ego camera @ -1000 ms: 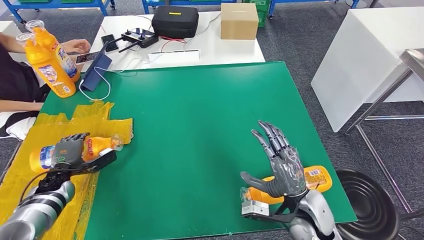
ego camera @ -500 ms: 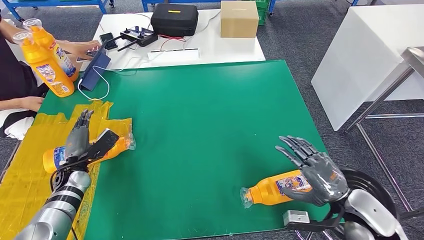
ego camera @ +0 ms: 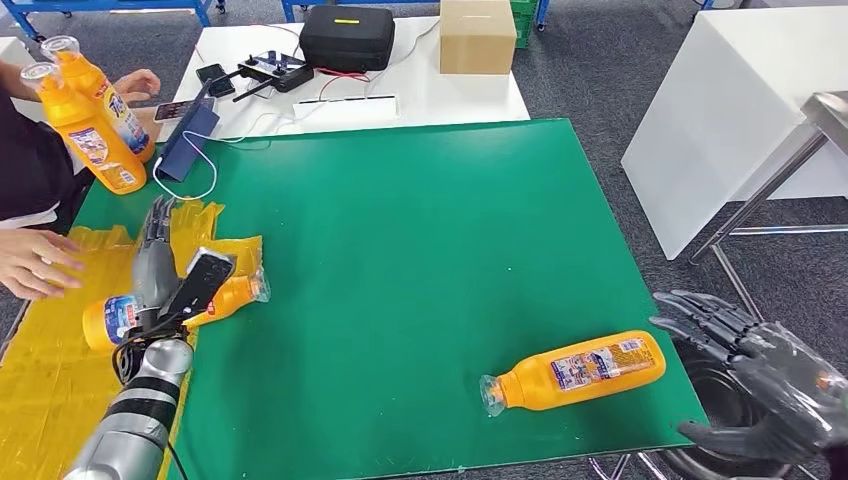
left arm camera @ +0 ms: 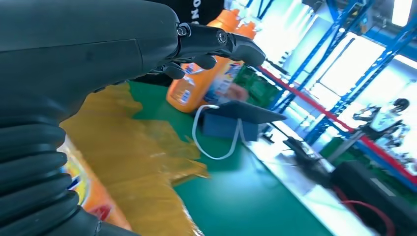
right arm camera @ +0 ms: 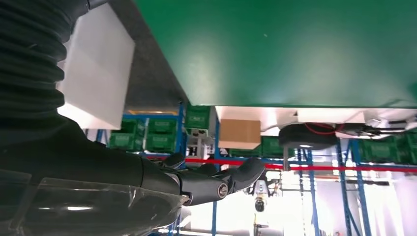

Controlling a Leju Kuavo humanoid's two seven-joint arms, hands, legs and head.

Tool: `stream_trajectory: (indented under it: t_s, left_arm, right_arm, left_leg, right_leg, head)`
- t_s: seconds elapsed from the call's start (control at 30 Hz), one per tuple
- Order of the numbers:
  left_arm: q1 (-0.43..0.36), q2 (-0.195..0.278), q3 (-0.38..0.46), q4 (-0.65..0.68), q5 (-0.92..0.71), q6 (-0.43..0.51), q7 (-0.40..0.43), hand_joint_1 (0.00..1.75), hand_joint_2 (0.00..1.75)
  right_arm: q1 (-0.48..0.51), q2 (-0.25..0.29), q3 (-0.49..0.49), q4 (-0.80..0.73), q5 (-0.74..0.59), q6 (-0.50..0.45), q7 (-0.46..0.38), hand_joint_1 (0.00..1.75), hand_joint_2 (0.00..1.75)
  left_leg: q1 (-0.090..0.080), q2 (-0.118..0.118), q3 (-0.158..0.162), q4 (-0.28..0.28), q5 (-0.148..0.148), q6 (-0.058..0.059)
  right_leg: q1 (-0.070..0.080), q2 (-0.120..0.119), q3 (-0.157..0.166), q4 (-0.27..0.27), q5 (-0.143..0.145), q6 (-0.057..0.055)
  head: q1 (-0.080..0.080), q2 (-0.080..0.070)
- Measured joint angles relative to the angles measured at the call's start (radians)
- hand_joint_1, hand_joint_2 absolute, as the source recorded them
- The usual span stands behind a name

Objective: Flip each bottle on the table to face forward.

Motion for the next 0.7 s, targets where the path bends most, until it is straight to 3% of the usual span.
stream_trajectory:
  t_s: [0.17,0.33,0.47,0.7]
  left_arm:
    - [0.017,-0.018,-0.011,-0.055,0.029,-0.01,-0.011,0.0,1.75]
    - [0.045,-0.037,-0.043,-0.125,0.112,-0.057,-0.04,0.0,1.75]
    - [0.08,-0.054,-0.09,-0.213,0.21,-0.107,-0.073,0.0,1.75]
    - [0.18,-0.067,-0.201,-0.447,0.34,-0.18,-0.094,0.0,1.75]
  right_arm:
    - [0.057,-0.001,-0.096,-0.051,0.019,0.021,0.01,0.0,1.75]
    - [0.108,-0.017,-0.078,-0.055,0.119,-0.023,0.078,0.0,1.75]
    - [0.114,-0.045,0.028,-0.01,0.226,-0.134,0.184,0.0,1.75]
    - [0.0,-0.033,0.36,0.216,0.4,-0.327,0.339,0.0,1.75]
  left_leg:
    - [0.0,0.001,0.0,0.0,0.0,0.0]
    - [0.0,0.0,0.0,0.0,0.0,0.0]
    - [0.0,0.001,0.0,0.0,0.0,0.001]
    - [0.0,0.0,0.0,0.0,-0.001,0.002]
  right_leg:
    - [0.0,0.001,0.0,0.0,0.0,0.0]
    - [0.0,0.0,0.0,0.0,0.0,0.0]
    - [0.0,0.001,0.0,0.0,0.0,0.0]
    - [0.0,0.001,0.0,0.0,0.0,0.0]
  head:
    - [0.0,0.0]
    - [0.0,0.0]
    - [0.0,0.0]
    - [0.0,0.0]
